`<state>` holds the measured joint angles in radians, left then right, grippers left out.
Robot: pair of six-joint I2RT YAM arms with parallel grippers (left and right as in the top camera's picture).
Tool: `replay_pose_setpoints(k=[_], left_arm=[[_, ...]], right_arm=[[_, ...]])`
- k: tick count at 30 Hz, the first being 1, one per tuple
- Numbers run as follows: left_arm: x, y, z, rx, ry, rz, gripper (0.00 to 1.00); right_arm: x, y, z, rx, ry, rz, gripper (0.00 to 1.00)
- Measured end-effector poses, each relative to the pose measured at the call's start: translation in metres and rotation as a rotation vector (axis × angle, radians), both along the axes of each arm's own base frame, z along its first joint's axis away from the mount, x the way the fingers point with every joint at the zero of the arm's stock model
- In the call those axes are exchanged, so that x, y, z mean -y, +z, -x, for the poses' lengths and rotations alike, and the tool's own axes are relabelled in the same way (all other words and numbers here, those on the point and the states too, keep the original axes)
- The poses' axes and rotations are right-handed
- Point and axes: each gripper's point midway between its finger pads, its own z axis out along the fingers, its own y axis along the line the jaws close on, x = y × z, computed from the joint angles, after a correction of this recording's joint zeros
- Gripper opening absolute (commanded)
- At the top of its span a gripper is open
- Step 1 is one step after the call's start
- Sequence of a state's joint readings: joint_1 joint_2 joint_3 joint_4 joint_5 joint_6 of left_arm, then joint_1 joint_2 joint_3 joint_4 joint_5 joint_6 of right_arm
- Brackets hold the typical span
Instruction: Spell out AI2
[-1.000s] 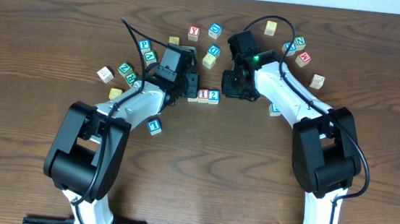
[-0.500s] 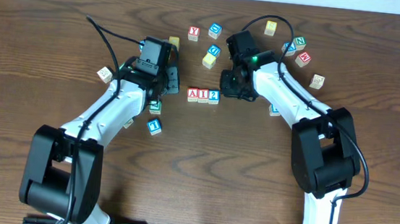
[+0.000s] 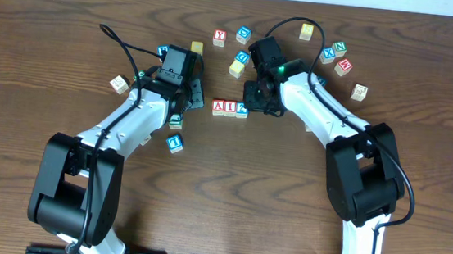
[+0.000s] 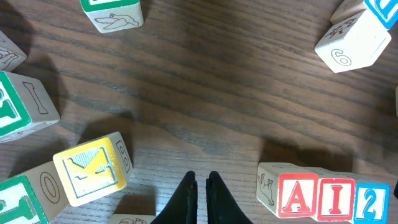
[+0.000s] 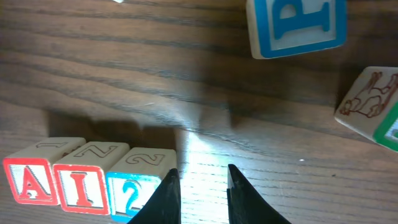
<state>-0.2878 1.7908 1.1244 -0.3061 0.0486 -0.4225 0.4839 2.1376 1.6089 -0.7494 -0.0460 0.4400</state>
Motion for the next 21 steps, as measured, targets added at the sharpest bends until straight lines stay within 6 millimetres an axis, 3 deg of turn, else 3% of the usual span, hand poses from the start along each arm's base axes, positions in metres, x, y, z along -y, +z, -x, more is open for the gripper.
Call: replay_pose_setpoints(k=[7, 21], left_arm=[[0.0, -0.007, 0.0, -0.013, -0.001, -0.004, 0.07], [0.016, -0.013, 0.0, -0.006, -0.043, -0.006, 0.08]], right_arm=[[-0.009, 0.0, 0.005, 0.006, 0.023, 0.007, 0.21], [-0.008, 0.001, 0.0, 0.028, 0.016, 0.016, 0.15]])
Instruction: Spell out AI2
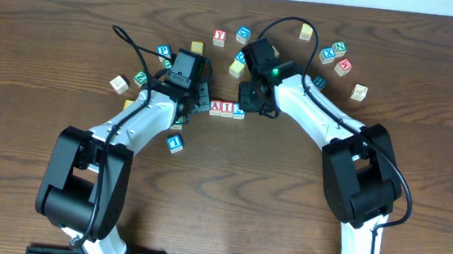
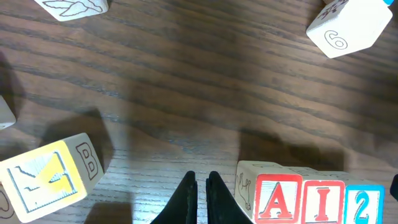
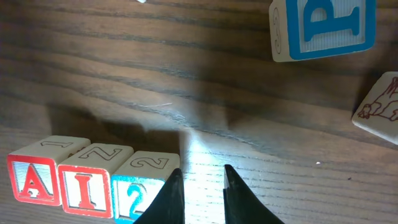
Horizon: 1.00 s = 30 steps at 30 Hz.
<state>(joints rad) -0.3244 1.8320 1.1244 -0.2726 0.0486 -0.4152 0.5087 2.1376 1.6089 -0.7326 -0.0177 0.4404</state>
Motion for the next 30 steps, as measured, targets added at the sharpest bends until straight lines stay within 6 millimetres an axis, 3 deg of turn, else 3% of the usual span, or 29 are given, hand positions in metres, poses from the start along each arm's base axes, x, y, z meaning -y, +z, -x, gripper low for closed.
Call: replay_pose_setpoints(k=[6, 13, 30], left_arm=[[0.001, -0.002, -0.003, 0.008, -0.004, 0.0, 0.07], [0.005, -0.026, -0.003, -0.021, -0.055, -0.01, 0.07], [0.021, -0.024, -0.002, -0.007, -0.144, 0.015, 0.07]], right_arm=[[0.005, -0.001, -0.001, -0.006, -0.009, 0.003, 0.16], [0.008, -0.001, -0.001, -0.011, -0.017, 0.006, 0.16], [0.008, -0.001, -0.001, -0.012, -0.017, 0.006, 0.19]])
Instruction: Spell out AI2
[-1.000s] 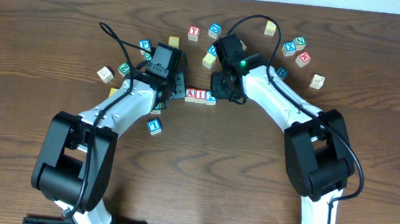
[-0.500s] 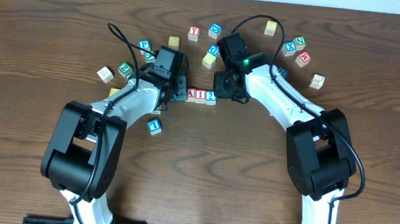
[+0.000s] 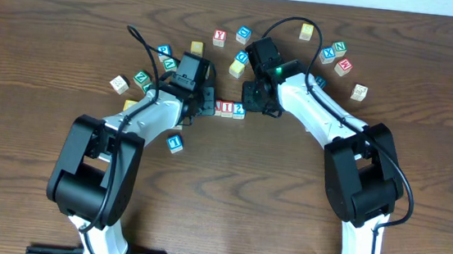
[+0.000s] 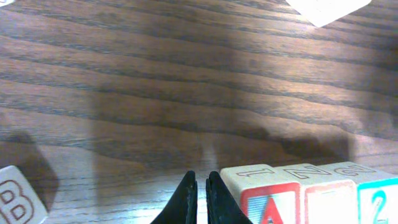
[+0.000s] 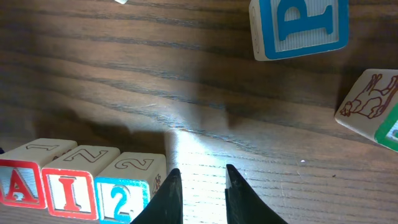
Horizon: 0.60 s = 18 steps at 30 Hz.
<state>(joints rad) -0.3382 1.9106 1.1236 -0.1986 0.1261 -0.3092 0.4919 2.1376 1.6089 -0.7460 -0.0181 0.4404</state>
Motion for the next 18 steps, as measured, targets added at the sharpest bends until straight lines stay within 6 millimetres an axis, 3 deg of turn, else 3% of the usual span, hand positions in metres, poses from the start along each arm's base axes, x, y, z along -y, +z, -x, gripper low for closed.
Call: replay_pose_setpoints(k=[18], left_arm=[[0.0038, 0.0002, 0.0013, -0.002, -0.013, 0.007, 0.08]], right_arm=[[0.0026, -0.0022, 0.0061, -0.027, -0.014, 0.009, 0.2]])
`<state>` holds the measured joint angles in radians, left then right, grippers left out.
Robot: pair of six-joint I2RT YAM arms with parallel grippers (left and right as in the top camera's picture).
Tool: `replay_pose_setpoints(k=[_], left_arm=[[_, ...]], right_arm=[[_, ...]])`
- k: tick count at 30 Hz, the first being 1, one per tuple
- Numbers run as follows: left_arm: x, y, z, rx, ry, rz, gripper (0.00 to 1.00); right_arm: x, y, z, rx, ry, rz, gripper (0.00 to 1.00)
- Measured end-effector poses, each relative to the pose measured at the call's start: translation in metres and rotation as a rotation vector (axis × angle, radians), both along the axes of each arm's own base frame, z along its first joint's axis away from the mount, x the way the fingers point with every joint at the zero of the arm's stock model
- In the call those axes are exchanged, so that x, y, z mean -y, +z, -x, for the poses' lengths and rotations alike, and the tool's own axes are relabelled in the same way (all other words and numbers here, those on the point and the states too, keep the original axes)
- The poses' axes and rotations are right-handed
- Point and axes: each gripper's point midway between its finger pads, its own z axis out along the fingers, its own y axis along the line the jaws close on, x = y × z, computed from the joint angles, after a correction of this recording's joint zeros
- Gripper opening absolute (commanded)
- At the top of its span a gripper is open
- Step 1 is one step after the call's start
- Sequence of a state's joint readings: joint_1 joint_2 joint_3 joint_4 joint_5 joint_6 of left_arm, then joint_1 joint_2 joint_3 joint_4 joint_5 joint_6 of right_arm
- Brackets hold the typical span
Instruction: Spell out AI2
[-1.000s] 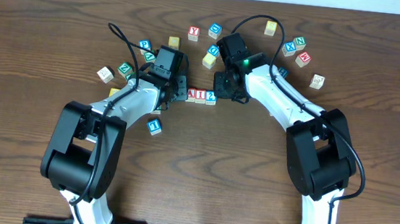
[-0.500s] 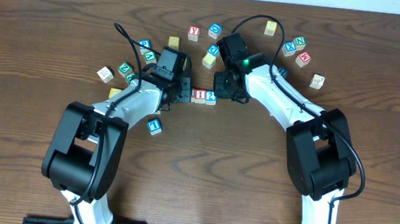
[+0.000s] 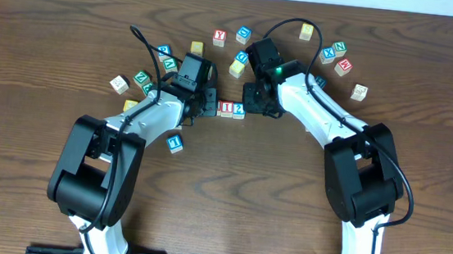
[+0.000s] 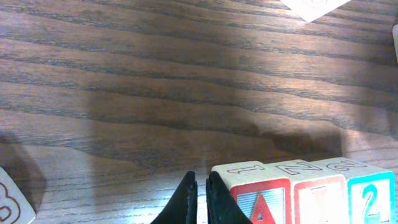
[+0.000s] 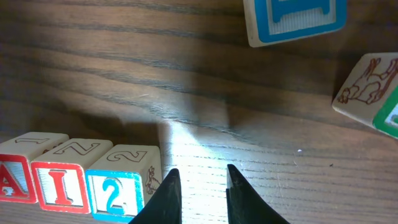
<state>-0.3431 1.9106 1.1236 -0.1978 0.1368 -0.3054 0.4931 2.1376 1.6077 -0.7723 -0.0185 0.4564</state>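
Observation:
Three wooden blocks stand side by side in a row on the table: red A (image 4: 261,199), red I (image 4: 317,198), blue 2 (image 4: 369,198), also in the right wrist view as A (image 5: 11,174), I (image 5: 61,182), 2 (image 5: 118,190). In the overhead view my left arm covers the A; only I (image 3: 226,107) and 2 (image 3: 238,108) show. My left gripper (image 4: 200,198) is shut, empty, its right finger touching the A block's left side. My right gripper (image 5: 198,190) is open, empty, its left finger against the 2 block's right side.
Loose letter blocks lie scattered: a blue one (image 5: 292,18) and an animal-picture one (image 5: 367,93) beyond the right gripper, several more along the far side (image 3: 219,38), at the right (image 3: 343,65) and left (image 3: 119,83), and a blue block (image 3: 175,143) nearer the front.
My left gripper has shifted slightly right and now touches the A block's side. The row sits a little further right in the right wrist view. Both grippers keep their states.
The A, I, 2 row stood with my right gripper open at its right end and my left gripper shut well to the left. At each later moment the left gripper stood closer to the A, and now both grippers flank the row.

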Motion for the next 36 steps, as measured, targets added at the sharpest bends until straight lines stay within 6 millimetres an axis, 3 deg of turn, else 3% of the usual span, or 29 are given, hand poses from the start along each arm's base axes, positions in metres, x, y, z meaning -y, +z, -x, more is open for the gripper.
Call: replay_pose_setpoints(k=[15, 36], left_arm=[[0.002, 0.0, 0.001, -0.003, -0.006, 0.01, 0.07], [0.006, 0.001, 0.001, 0.002, -0.033, 0.023, 0.07]], right_arm=[[-0.007, -0.012, 0.014, -0.05, -0.008, -0.042, 0.2], [-0.011, -0.011, 0.013, -0.044, -0.006, -0.056, 0.2]])
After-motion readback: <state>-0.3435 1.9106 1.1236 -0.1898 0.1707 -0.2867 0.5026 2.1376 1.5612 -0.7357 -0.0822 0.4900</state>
